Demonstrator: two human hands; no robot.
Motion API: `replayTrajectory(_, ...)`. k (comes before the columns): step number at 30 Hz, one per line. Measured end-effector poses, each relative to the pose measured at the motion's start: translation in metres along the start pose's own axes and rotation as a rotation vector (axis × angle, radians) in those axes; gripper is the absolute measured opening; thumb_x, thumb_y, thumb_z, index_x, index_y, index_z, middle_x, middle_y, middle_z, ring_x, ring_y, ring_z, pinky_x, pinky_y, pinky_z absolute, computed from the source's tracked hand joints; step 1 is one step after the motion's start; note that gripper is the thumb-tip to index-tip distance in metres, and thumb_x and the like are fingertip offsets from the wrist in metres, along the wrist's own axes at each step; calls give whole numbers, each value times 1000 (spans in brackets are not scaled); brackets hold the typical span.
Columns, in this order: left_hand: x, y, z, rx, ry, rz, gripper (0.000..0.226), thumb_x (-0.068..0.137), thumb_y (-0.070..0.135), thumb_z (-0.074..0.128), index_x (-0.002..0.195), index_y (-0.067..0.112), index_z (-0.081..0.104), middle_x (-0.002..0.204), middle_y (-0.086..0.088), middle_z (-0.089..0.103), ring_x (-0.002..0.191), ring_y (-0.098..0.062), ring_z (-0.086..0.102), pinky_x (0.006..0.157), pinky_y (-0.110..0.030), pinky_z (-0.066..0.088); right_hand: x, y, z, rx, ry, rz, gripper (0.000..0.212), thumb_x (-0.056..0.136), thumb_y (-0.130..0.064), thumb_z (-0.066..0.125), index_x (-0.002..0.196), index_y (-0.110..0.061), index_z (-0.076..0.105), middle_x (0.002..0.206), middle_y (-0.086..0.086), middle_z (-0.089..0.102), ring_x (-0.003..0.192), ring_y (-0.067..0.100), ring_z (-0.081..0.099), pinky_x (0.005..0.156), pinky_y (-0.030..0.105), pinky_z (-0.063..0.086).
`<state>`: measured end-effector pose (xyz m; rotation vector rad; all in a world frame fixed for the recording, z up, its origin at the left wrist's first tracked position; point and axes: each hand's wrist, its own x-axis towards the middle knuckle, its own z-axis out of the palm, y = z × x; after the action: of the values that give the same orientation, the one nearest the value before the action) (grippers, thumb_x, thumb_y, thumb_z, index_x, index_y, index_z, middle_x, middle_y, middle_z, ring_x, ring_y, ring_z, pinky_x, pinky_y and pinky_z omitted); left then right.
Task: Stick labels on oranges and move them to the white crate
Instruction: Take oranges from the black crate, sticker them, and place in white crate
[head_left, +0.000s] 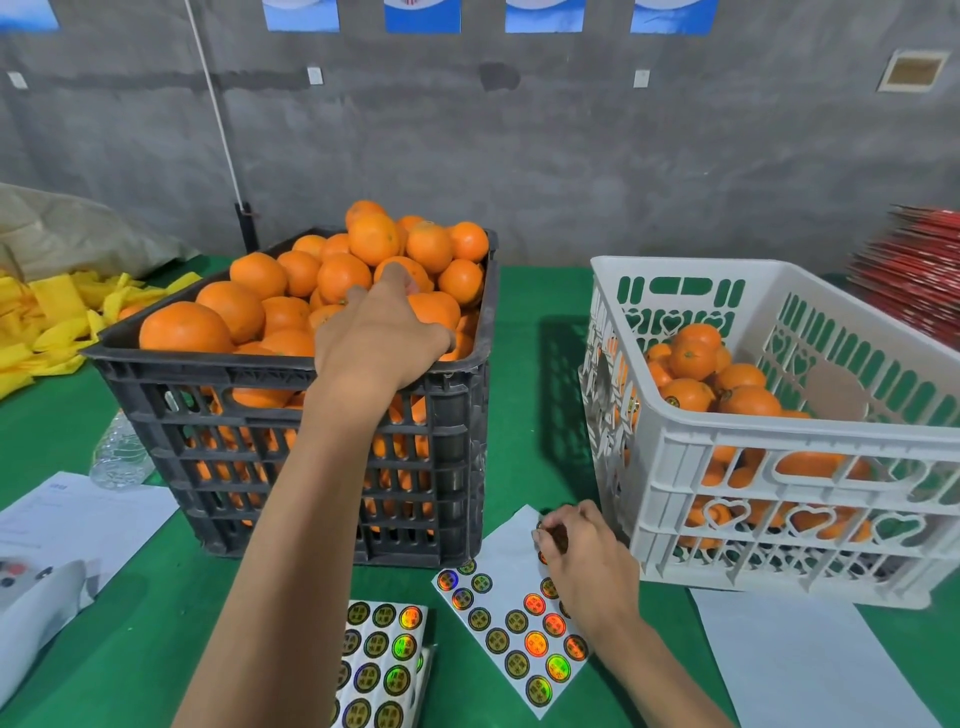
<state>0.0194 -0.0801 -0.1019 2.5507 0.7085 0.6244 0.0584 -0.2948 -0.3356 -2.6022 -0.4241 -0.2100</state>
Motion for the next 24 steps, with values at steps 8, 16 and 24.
replayTrajectory(8,-1,0,0,8,7,-2,57,79,46,71,128,35,44,112,-4,51,87,-31,56,66,-37,35,4,-2,-1,-213,-72,-96,53,97,-69,38,117,-30,70,110,-8,51,78,14,64,70,29,56)
replayTrajectory(16,-2,0,-2,1,6,-1,58,79,47,72,128,35,44,112,-3,51,88,-31,55,66,-37,35,2,1,-7,-313,-88,-191,49,105,-57,30,121,-32,69,111,-7,49,75,14,64,63,24,46)
replayTrajectory(24,-3,0,-2,-9,8,-2,58,79,47,73,129,35,45,113,-4,50,87,-29,53,68,-37,36,-1,-2,-6,-297,-32,-157,52,104,-60,30,111,-33,74,104,-9,50,68,10,60,55,21,41)
